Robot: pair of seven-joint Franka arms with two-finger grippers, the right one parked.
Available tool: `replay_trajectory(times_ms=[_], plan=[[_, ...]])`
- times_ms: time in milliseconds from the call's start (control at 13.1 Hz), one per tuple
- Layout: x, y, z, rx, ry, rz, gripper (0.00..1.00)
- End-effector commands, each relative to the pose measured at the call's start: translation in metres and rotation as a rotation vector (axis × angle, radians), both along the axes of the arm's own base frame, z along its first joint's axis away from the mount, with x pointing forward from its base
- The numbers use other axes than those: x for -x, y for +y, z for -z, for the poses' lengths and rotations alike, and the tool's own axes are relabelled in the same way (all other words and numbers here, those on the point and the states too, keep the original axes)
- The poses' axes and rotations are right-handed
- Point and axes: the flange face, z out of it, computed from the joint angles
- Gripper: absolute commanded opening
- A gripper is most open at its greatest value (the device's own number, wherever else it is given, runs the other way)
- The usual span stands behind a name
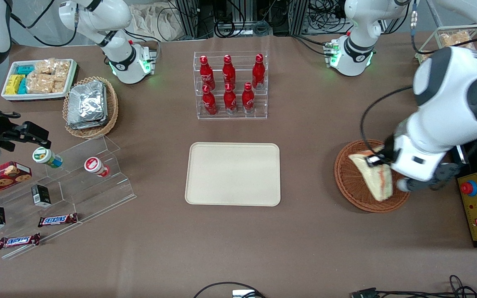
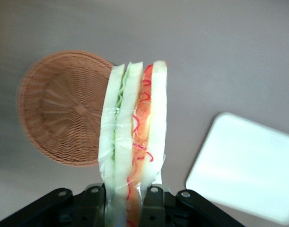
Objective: Place sandwich from basket to tray
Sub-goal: 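Lift the sandwich out of the basket and carry it toward the tray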
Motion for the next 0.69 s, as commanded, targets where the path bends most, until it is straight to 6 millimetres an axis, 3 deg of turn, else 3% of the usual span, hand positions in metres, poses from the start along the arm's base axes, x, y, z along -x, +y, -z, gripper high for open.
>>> replay_trajectory(times_ms=[0,305,611], plan=[[0.008,-0.053,0.026,0.000,0.049,0.138,0.00],[0.024,-0.137,0.110,-0.042,0.148,0.250,0.00],[0.029,-0.182,0.184,-0.056,0.171,0.250,0.00]])
